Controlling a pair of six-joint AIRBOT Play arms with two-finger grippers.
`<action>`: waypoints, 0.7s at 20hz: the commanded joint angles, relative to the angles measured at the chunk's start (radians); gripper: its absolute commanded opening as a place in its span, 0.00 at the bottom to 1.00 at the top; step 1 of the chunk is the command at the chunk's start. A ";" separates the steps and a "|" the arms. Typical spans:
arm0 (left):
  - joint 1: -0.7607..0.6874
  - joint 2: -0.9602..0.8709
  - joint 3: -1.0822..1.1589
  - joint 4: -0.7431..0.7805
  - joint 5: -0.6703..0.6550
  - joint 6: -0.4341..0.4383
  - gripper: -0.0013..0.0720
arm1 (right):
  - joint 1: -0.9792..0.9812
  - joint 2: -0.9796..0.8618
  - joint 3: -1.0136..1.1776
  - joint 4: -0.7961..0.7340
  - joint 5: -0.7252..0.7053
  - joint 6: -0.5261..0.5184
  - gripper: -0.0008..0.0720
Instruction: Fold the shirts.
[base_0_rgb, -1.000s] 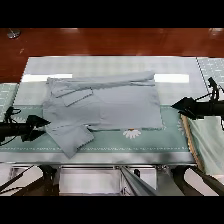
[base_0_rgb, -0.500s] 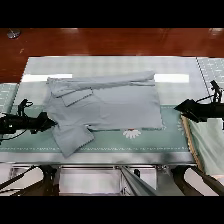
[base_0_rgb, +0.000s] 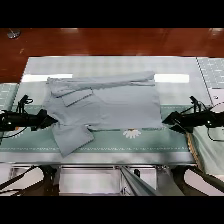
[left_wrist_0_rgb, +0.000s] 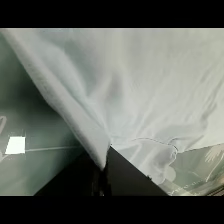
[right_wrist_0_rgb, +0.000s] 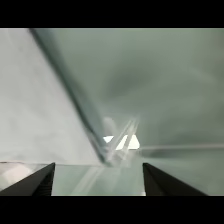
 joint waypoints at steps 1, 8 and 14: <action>-0.001 0.001 0.002 -0.002 -0.001 0.001 0.05 | 0.119 -0.103 0.046 0.096 -0.064 -0.009 0.88; 0.000 0.012 0.045 -0.092 -0.009 0.002 0.05 | 0.279 -0.225 0.307 0.171 -0.020 -0.042 0.04; 0.000 0.193 0.478 -0.462 0.105 0.002 0.05 | 0.246 -0.197 1.063 0.022 0.171 0.069 0.04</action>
